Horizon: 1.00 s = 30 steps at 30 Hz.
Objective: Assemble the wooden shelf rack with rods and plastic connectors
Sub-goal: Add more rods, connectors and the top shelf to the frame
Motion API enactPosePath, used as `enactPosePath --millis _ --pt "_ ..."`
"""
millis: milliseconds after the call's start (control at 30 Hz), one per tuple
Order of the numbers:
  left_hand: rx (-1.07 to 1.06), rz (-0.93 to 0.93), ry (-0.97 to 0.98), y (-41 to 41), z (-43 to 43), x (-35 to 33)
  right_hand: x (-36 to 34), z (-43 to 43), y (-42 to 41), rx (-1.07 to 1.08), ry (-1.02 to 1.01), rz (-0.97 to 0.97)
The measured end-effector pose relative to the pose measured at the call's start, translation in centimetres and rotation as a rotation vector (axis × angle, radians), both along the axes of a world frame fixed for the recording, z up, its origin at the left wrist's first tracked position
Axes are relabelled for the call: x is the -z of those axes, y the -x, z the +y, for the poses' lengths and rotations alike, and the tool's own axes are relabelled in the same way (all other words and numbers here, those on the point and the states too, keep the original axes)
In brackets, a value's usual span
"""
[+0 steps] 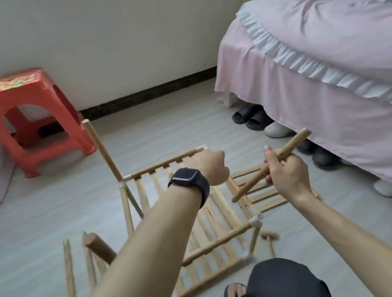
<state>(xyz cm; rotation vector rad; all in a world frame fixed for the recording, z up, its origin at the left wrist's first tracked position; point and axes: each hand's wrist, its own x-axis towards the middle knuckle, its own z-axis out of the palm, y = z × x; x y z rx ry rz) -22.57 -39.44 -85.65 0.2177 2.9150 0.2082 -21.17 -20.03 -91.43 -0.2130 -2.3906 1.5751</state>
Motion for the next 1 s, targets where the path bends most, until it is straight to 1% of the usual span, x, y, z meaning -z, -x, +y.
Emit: enactPosePath --millis 67,100,200,267,400,533,700,767,867,1000 --pt "-0.023 -0.1 -0.07 -2.2 1.9 4.7 0.2 0.9 -0.6 0.027 -0.097 0.068" --pt "-0.034 -0.149 -0.062 -3.6 2.5 6.9 0.4 1.3 -0.8 0.031 -0.15 0.107" --pt "-0.011 -0.219 0.077 -6.6 2.2 12.3 0.8 1.9 -1.1 0.001 -0.254 0.197" --pt "0.006 -0.238 0.081 -7.0 1.1 13.9 1.2 2.0 -0.9 -0.027 -0.304 0.223" --pt "0.003 -0.267 0.096 -6.2 0.1 13.5 1.9 0.9 -0.1 -0.06 -0.332 0.261" --pt "-0.022 -0.218 0.125 -5.6 -0.9 13.5 2.2 -0.6 0.7 -0.116 -0.358 0.315" --pt "-0.058 -0.185 0.097 -5.0 -1.9 14.4 2.4 -2.5 1.4 -0.193 -0.368 0.429" --pt "-0.074 -0.191 0.108 -4.6 -2.0 14.6 2.7 -3.5 1.2 -0.218 -0.406 0.512" --pt "-0.084 -0.19 0.13 -4.2 -1.8 15.0 3.3 -4.5 1.0 -0.21 -0.43 0.609" --pt "-0.086 -0.15 0.151 -4.2 -1.7 15.5 3.8 -4.6 1.4 -0.168 -0.412 0.622"
